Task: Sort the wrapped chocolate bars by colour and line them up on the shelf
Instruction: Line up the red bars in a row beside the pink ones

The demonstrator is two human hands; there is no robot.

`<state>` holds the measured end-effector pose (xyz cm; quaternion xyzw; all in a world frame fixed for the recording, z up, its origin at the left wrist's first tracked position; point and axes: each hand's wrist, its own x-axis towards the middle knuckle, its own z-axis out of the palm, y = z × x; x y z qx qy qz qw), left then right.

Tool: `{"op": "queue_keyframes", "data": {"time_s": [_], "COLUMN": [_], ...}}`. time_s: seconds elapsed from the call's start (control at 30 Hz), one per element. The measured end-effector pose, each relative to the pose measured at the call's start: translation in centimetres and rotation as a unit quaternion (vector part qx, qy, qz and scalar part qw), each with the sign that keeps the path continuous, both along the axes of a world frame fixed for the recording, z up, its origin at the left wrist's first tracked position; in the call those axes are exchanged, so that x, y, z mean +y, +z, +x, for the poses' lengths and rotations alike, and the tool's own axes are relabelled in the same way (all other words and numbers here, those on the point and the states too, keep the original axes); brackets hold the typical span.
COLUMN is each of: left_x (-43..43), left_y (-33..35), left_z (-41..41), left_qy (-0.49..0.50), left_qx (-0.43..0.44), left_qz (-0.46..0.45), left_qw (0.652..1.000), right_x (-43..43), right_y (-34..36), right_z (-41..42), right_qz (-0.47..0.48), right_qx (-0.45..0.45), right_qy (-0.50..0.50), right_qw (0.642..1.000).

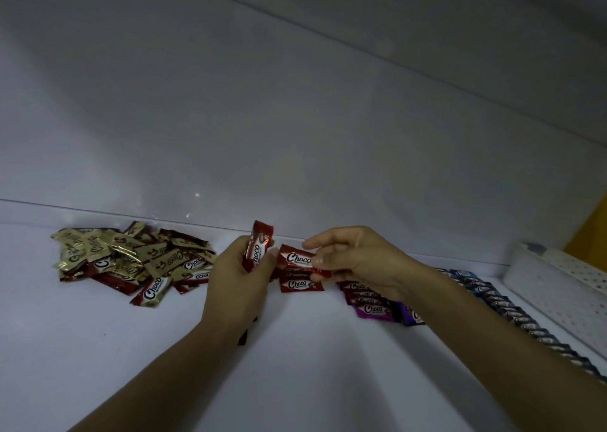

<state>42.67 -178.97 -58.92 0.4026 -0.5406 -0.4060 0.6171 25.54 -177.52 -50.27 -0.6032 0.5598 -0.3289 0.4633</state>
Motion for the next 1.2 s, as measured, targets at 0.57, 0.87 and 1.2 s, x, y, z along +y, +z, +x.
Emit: {"op": "queue_keyframes", "data": {"time_s": [0.57, 0.87, 1.2], "left_x": [0.4, -0.1, 0.1], "left_y": [0.6, 0.0, -0.1], "left_z": [-0.2, -0.3, -0.3], "left_qy": [0.007, 0.018, -0.006], "left_qx": [0.007, -0.009, -0.042], "left_qz": [0.048, 0.029, 0.007], "left_qw": [0.999, 0.999, 0.999], "right_x": [-1.6, -2.0, -1.7], "right_y": [-3.8, -3.9, -3.8], "right_z": [0.7, 0.8, 1.0], "right_qz": [-0.200, -0.179, -0.159], "right_qx": [0.438, 0.463, 0.458], "right_qy": [-0.003, 0.005, -0.003], "right_qw": [0.877, 0.868, 0.875]}}
